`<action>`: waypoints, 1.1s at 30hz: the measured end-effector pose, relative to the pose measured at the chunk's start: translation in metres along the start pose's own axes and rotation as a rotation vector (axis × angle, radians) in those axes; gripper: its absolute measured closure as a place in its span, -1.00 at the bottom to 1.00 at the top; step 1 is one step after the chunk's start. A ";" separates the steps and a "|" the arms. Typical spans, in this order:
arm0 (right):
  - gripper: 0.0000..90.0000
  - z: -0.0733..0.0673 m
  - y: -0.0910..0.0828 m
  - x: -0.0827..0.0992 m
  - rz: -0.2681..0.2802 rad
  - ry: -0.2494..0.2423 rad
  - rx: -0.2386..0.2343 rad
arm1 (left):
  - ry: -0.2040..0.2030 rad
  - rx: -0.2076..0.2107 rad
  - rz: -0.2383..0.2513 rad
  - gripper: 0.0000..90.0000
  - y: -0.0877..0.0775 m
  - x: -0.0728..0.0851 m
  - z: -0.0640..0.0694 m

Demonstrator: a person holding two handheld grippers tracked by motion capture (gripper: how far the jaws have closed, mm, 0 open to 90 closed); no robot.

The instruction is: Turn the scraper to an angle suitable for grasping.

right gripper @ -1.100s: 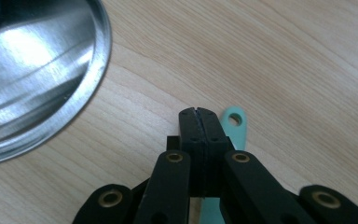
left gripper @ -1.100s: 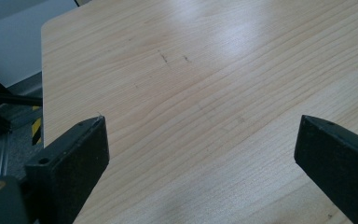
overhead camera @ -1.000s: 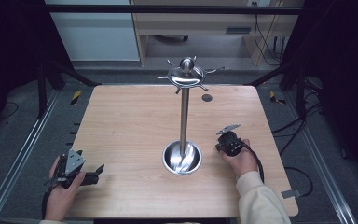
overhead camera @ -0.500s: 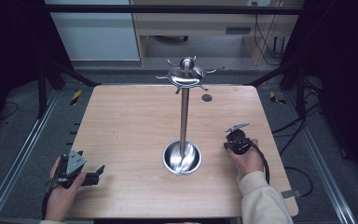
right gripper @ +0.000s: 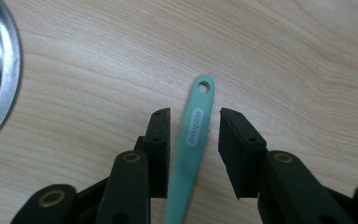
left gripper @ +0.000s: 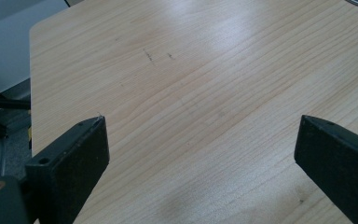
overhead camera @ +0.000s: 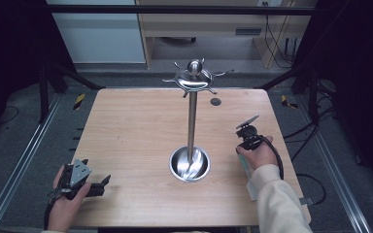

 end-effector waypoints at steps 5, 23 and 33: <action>0.43 -0.001 0.007 -0.004 -0.056 0.024 0.010 | -0.003 -0.002 0.003 -0.94 0.001 0.000 0.001; 0.59 0.000 0.018 -0.002 -0.121 0.047 0.022 | 0.005 0.003 -0.005 -0.94 0.003 -0.001 0.001; 0.58 0.001 0.020 -0.003 -0.126 0.067 0.018 | 0.008 0.006 -0.007 -0.94 0.003 -0.001 0.002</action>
Point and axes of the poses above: each handheld gripper's, and its own axes: y roughly forward along the jaws, x roughly out of its underside, z roughly to its right, the point moved 3 cm from there along y, roughly forward along the jaws, and after that the axes turned 10 degrees about y, right-handed, at the moved point
